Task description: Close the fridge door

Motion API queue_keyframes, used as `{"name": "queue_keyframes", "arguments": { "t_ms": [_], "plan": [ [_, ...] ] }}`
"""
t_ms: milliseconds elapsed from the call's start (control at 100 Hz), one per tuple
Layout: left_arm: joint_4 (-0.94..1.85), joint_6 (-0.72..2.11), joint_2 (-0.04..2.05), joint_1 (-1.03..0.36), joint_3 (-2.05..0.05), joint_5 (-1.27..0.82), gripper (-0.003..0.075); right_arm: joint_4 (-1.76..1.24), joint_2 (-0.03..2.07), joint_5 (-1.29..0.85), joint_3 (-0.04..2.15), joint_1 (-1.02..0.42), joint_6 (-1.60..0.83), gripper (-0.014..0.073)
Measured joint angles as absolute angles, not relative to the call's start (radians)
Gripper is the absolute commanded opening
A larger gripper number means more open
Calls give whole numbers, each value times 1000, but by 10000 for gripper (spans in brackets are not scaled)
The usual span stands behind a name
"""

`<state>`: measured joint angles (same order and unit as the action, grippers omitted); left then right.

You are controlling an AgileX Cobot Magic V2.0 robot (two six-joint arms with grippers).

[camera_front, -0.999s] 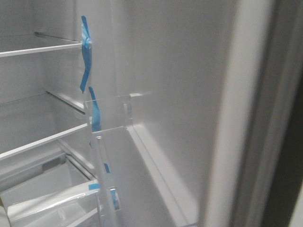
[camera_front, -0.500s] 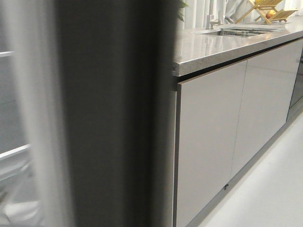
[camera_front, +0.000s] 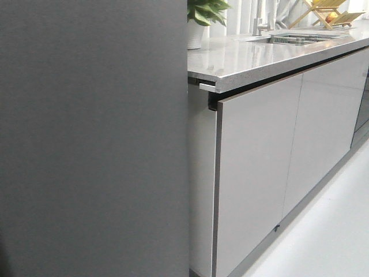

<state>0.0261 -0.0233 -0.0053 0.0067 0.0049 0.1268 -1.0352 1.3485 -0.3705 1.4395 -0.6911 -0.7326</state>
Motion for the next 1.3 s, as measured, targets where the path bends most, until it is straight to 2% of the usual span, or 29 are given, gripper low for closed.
{"name": "queue_keyframes", "arguments": {
  "t_ms": [759, 969, 1299],
  "plan": [
    [26, -23, -5, 7, 5, 127, -20, -1016, 1855, -597, 2022, -726, -861, -45],
    [26, -23, -5, 7, 5, 127, -20, -1030, 1993, -590, 2194, -745, -862, -45],
    [26, -23, -5, 7, 5, 127, -20, -1033, 2161, -570, 2281, -786, -864, -45]
  ]
}}
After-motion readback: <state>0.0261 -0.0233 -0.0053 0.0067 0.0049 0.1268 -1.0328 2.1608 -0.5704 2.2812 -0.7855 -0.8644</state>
